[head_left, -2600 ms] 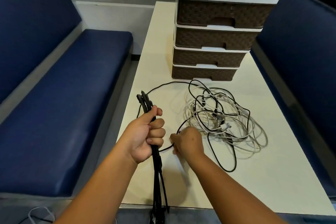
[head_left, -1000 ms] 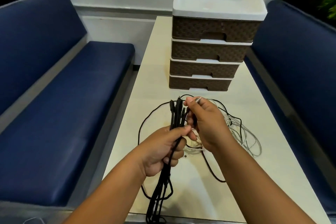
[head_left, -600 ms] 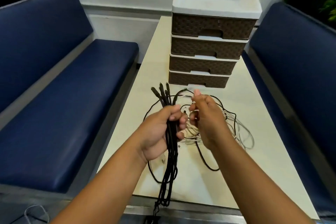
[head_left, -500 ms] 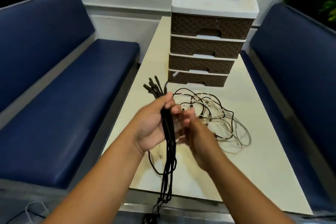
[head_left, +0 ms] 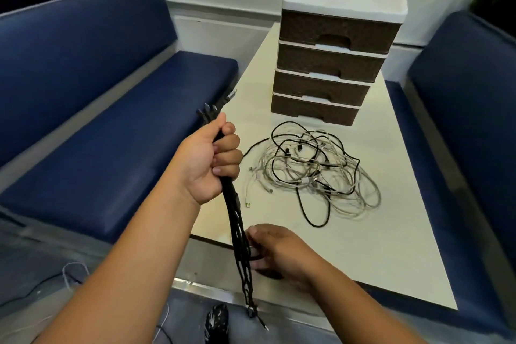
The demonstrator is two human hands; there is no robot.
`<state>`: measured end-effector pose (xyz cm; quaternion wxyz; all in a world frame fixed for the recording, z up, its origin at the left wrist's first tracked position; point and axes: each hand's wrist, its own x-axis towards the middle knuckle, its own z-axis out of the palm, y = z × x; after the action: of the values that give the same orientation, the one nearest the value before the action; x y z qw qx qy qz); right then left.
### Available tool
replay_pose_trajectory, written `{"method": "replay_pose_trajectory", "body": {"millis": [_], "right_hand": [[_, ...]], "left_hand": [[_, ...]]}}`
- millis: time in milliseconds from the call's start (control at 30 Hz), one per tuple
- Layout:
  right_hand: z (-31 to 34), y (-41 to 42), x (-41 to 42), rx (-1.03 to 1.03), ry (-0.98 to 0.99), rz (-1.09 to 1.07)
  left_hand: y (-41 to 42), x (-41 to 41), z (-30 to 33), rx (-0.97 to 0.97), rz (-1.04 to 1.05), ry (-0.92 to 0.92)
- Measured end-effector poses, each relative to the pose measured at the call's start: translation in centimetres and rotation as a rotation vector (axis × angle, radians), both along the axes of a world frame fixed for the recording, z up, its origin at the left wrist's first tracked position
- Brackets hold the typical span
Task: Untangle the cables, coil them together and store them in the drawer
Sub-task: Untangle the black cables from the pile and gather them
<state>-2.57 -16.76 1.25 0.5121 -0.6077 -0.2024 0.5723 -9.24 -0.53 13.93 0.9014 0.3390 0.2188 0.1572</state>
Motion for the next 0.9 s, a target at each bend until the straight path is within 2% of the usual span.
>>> {"method": "replay_pose_trajectory", "body": {"millis": [133,200,300,367,433,500,600,633,833,900], "right_hand": [[0.1,1.4,1.5,-0.011,0.123,-0.255],[0.6,2.5,2.6,-0.032,0.075,-0.298],[1.5,5.5,3.7,-0.021,-0.060,-0.236],[2.5,8.1,4.1,0.005,-0.196,-0.190],[3.2,11.4,4.7,0.011,-0.414,-0.172],[2.9,14.9,5.9,-0.023,-0.721,-0.146],[1.0,18.9,8.5,-0.151,-1.235,0.014],[0.3,20.0,9.3,-0.206,-1.309,0.066],[-2.3,22.5,12.3,-0.542,-1.434,0.334],[-3.1,22.6,12.9,-0.542,-1.488,0.317]], "left_hand": [[0.3,-0.9,0.0,0.023,0.046,0.031],[0.8,-1.2,0.0,0.042,0.054,0.057],[2.3,-1.5,0.1,0.059,0.046,0.091],[3.4,-1.4,0.2,0.069,0.032,0.106],[4.9,-1.4,0.3,0.073,0.014,0.115],[6.4,-1.2,0.4,0.076,-0.013,0.126],[8.3,-0.9,0.4,0.072,-0.061,0.145],[8.9,-0.7,0.3,0.073,-0.077,0.150],[11.8,0.1,0.2,0.086,-0.177,0.163],[12.5,0.2,0.0,0.096,-0.195,0.164]]}}
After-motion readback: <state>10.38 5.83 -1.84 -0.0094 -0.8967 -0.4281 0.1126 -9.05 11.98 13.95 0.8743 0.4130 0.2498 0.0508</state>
